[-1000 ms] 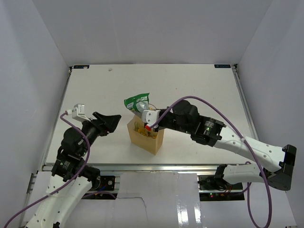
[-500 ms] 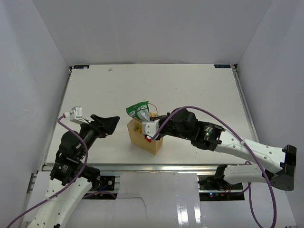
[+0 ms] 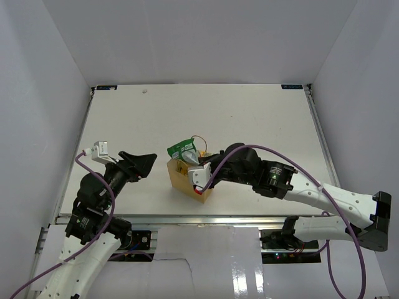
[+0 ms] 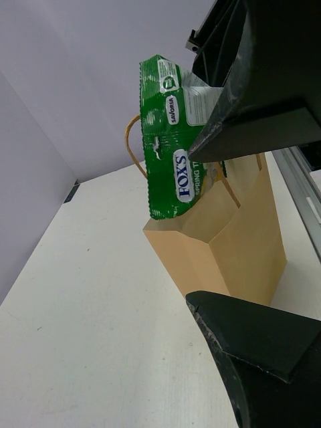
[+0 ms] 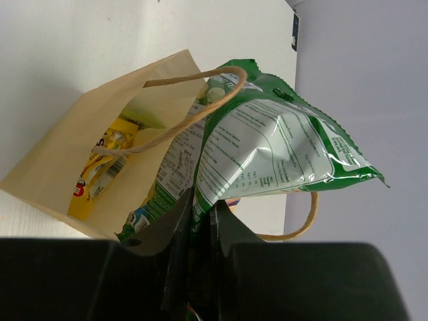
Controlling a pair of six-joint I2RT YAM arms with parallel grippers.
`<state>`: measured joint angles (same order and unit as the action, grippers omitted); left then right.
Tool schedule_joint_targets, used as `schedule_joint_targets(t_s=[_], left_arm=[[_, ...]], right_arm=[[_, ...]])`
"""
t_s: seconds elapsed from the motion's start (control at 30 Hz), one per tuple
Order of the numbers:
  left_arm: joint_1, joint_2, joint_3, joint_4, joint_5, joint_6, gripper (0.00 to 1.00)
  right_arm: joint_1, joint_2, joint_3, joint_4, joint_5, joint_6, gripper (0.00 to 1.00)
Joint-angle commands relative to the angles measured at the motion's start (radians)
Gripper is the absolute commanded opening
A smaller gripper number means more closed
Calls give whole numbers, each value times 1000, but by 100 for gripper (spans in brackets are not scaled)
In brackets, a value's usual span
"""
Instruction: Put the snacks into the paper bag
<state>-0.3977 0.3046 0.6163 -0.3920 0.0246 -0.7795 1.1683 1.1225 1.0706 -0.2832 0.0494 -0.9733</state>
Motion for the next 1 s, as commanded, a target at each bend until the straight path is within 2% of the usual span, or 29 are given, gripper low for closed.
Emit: schedule_joint_targets(t_s=[0.0,0.43,0.5,0.63,0.7,0.73,0.77,0.83,0.97], left_arm=[[-1,-2,0,-7,-9,-4,88],[-1,-4,5,-13,-9,-1,88],[-1,-4,8,-13,-9,2,88],[-3,-2,10,-15,-9,2,88],[-1,-2,10,-16,-8,5,88],[-1,-1,10,-16,-9,5,88],[-1,-1,10,-18,-9,5,88],[-1,-1,10,-16,-9,5,88],[-1,4,11,-16,-9,8,88]], right_arm=[[8,-32,-3,23,-35,-42,8],[8,-36,-28,-20,-102,-88,8],[8,-33,-35,-24,-108,-93,10],[8,-29,-41,-24,-103,-97,30],[8,-29,-43,-22,-100,-94,54],[10,-30,-41,-20,-99,-93,54],[8,-29,-41,-17,-94,-91,64],[8,-29,-40,-8,-91,-85,71],[8,-32,-23,-1,-89,-65,75]])
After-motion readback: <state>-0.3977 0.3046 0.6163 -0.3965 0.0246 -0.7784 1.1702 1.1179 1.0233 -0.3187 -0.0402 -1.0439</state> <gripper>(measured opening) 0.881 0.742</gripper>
